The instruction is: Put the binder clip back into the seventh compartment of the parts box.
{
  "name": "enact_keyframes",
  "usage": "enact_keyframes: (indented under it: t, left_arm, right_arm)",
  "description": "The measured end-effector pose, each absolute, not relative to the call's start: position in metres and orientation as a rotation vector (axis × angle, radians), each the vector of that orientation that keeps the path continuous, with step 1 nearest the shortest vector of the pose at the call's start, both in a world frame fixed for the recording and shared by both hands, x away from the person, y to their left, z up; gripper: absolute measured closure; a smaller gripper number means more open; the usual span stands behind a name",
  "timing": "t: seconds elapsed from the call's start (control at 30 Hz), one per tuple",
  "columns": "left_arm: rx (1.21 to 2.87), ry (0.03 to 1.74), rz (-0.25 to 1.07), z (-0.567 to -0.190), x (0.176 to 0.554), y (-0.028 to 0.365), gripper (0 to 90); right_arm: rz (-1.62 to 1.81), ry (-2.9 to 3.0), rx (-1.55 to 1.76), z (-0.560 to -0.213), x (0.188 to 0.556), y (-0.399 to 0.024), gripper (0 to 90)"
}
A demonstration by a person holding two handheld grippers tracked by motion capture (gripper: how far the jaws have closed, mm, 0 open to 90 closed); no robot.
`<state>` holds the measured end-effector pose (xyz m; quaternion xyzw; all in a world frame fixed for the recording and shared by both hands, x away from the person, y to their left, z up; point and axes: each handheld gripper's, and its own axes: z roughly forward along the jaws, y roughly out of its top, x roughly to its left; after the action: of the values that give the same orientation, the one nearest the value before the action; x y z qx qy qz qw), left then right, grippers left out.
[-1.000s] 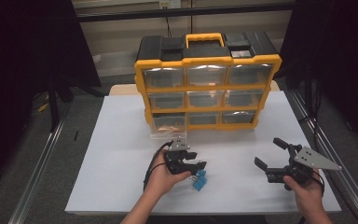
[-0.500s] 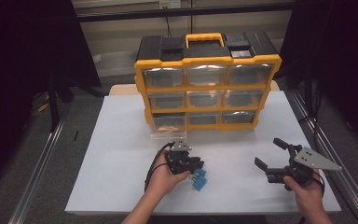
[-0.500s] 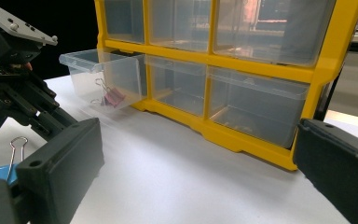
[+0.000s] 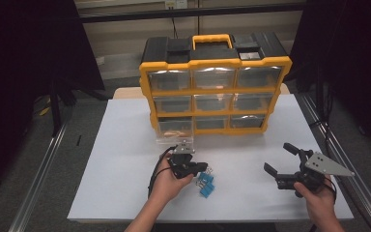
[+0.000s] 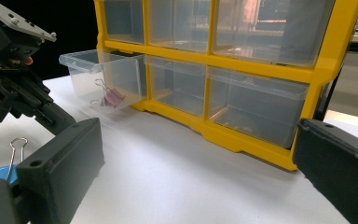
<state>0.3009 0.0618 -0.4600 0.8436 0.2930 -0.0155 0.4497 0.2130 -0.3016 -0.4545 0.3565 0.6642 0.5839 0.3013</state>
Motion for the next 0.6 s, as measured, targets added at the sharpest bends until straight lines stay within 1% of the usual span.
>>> enact_keyframes:
  t: [0.1, 0.17, 0.37, 0.47, 0.53, 0.57, 0.6]
  left_arm:
    - [2.076, 0.727, -0.052, -0.4601, 0.3001, 0.0608, 90.0]
    - [2.097, 0.732, -0.035, -0.4580, 0.2999, 0.0617, 90.0]
    - [2.061, 0.731, -0.033, -0.4574, 0.3012, 0.0623, 90.0]
    - [2.058, 0.729, -0.014, -0.4575, 0.3016, 0.0610, 79.5]
    - [2.066, 0.723, -0.020, -0.4578, 0.3018, 0.0591, 77.0]
    - [2.072, 0.729, -0.012, -0.4577, 0.3018, 0.0583, 74.1]
    - [2.071, 0.740, -0.011, -0.4587, 0.3014, 0.0569, 73.6]
  right_arm:
    - [1.548, 1.760, 0.945, -0.4544, 0.2129, -0.3018, 1.3]
    - [1.549, 1.760, 0.944, -0.4544, 0.2129, -0.3018, 1.3]
    - [1.549, 1.762, 0.945, -0.4545, 0.2129, -0.3016, 1.3]
    - [1.549, 1.762, 0.946, -0.4545, 0.2129, -0.3014, 1.3]
    - [1.550, 1.764, 0.948, -0.4545, 0.2128, -0.3012, 1.4]
    - [1.547, 1.764, 0.948, -0.4546, 0.2129, -0.3013, 1.4]
    - [1.547, 1.765, 0.949, -0.4547, 0.2129, -0.3012, 1.4]
